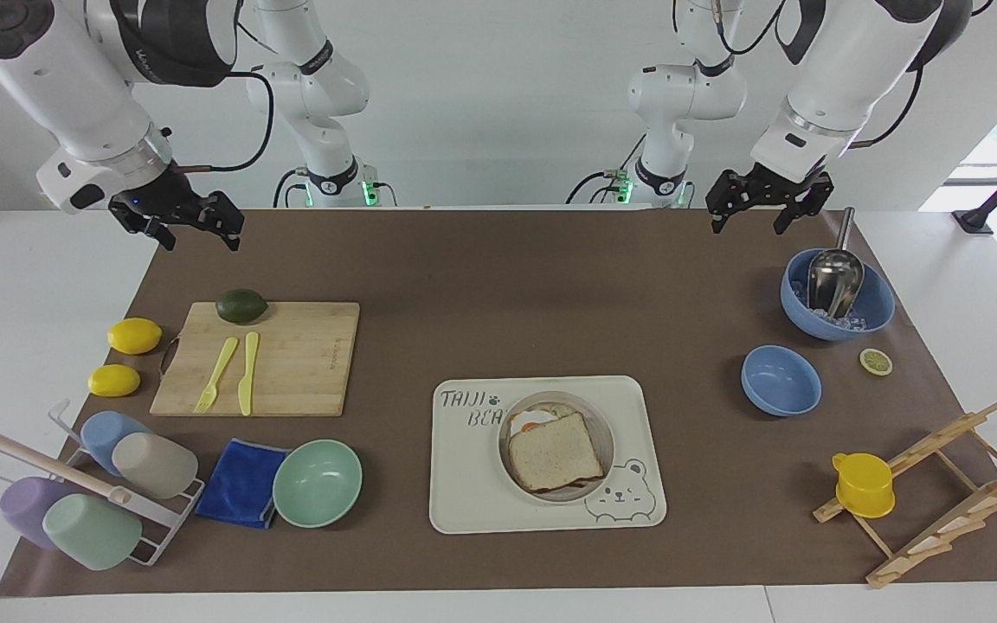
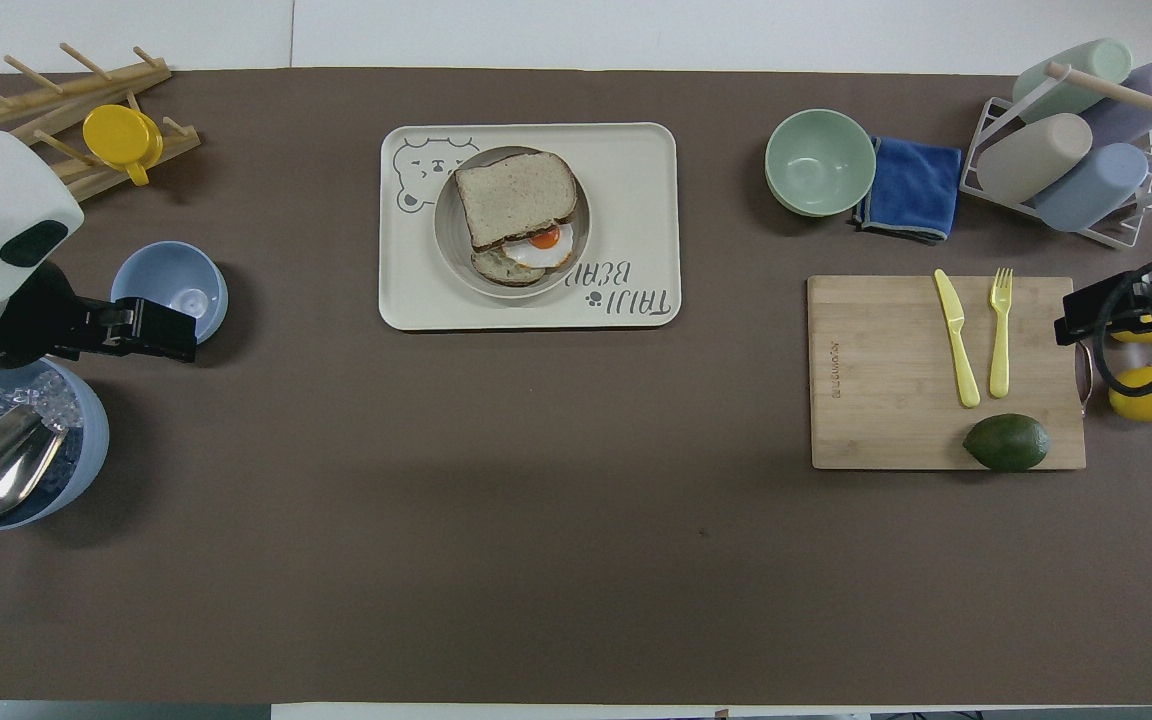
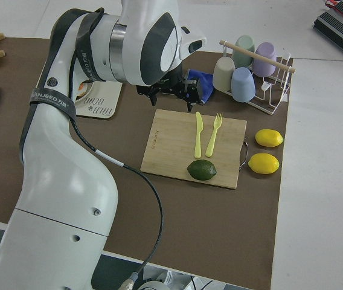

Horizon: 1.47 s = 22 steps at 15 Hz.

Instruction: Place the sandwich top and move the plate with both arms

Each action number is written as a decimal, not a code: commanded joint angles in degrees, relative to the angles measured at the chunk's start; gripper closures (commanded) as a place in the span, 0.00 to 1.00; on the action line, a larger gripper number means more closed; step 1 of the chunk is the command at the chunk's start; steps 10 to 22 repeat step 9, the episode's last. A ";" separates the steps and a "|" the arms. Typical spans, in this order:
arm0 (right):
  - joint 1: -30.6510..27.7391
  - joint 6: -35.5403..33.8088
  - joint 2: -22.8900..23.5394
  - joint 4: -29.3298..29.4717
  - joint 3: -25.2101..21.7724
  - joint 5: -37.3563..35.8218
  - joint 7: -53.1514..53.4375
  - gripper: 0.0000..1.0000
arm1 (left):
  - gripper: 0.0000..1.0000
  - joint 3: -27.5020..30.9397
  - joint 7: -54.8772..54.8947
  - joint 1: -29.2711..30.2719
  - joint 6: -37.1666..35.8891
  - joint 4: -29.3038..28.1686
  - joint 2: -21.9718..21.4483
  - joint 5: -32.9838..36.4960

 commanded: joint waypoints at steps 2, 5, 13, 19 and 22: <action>-0.47 0.21 -1.07 -1.18 0.43 0.11 0.82 0.00 | 0.00 -0.77 1.06 1.41 -0.56 -0.26 -0.83 0.93; -0.47 0.13 -1.07 -1.18 0.43 0.11 0.82 0.00 | 0.00 -0.77 1.42 1.42 -0.64 -0.17 -0.83 0.84; -0.47 0.21 -1.07 -1.18 0.43 0.11 0.82 0.00 | 0.00 -0.59 0.89 1.42 -0.82 -0.26 -0.92 0.66; -0.47 0.21 -1.07 -1.18 0.43 0.11 0.82 0.00 | 0.00 -0.59 0.89 1.42 -0.82 -0.26 -0.92 0.66; -0.47 0.21 -1.07 -1.18 0.43 0.11 0.82 0.00 | 0.00 -0.59 0.89 1.42 -0.82 -0.26 -0.92 0.66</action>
